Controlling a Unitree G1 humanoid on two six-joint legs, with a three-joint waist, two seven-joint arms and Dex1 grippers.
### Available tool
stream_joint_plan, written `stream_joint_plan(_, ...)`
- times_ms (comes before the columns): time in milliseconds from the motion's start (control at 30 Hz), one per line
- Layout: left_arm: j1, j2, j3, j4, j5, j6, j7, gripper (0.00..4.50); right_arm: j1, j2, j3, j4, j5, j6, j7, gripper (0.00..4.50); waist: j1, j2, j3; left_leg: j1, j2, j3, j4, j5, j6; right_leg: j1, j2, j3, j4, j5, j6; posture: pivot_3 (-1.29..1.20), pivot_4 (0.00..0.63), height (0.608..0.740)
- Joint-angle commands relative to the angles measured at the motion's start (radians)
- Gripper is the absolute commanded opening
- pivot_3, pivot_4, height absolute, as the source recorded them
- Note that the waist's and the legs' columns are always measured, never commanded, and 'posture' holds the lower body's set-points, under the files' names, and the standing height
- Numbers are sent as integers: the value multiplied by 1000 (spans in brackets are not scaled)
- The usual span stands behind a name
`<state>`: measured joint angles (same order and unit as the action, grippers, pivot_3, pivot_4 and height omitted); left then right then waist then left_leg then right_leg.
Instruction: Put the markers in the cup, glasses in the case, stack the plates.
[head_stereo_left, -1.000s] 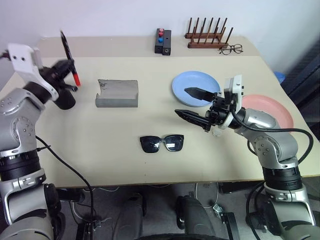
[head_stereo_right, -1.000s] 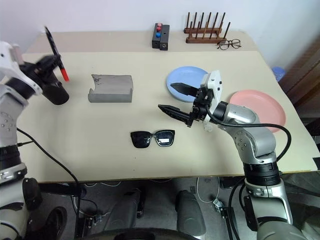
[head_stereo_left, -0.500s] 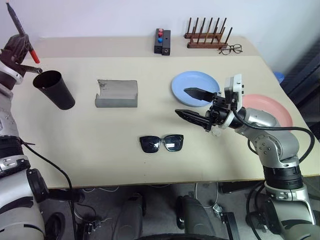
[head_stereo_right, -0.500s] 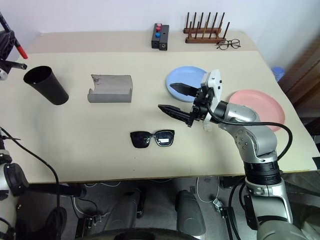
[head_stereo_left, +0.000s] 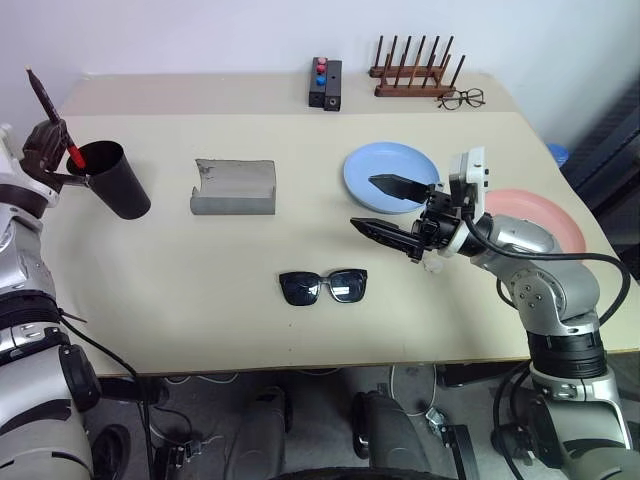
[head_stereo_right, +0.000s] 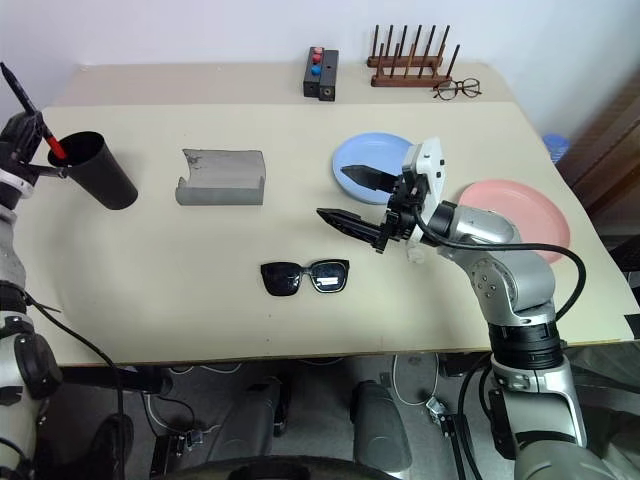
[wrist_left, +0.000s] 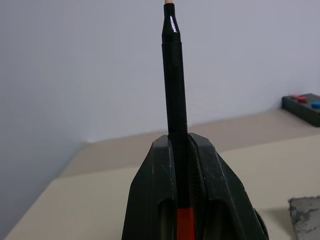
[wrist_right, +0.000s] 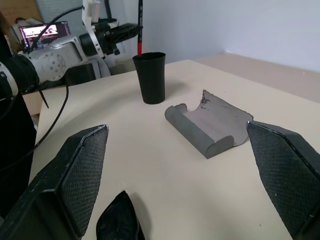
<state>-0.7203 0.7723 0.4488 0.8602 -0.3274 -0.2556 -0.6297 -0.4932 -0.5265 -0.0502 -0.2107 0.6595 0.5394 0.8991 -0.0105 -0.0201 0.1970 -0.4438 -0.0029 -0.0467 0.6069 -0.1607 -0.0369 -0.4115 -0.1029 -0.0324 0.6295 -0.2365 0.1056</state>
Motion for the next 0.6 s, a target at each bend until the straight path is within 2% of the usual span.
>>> stream_joint_plan(33, -23, 2, 11, 9, -10, -39, -7, 17, -20, -9, -24, -35, 6, -15, -1, 4500, 1, 0, 0, 0, 0, 0, 0, 0, 0, 0, 0, 0, 0, 0, 0, 0, 150, 740)
stream_joint_plan(67, -24, 1, 10, 16, -9, -40, -5, 17, -20, -9, -24, -36, 6, -16, -2, 4500, 1, 0, 0, 0, 0, 0, 0, 0, 0, 0, 0, 0, 0, 0, 0, 0, 150, 740)
stream_joint_plan(133, -25, 0, 9, 24, -8, -44, -8, 854, -19, -11, -24, -36, 5, -17, -1, 4500, 0, 0, 0, 0, 0, 0, 0, 0, 0, 0, 0, 0, 0, 0, 0, 0, 150, 740)
stream_joint_plan(167, -26, 0, 7, 27, -7, -46, -8, 1117, -20, -11, -25, -35, 5, -16, -1, 4500, 0, 0, 0, 0, 0, 0, 0, 0, 0, 0, 0, 0, 0, 0, 0, 0, 150, 740)
stream_joint_plan(400, -39, 7, 5, 15, -12, -48, -19, 4479, -19, -11, -27, -34, 5, -15, 0, 4500, 0, 0, 0, 0, 0, 0, 0, 0, 0, 0, 0, 0, 0, 0, 0, 0, 150, 740)
stream_joint_plan(600, -33, -14, -35, -167, -74, 80, -136, 4479, -20, -9, -26, -22, 0, -19, 4, 4500, 2, 0, 0, 0, 0, 0, 0, 0, 0, 0, 0, 0, 0, 0, 0, 0, 150, 740)
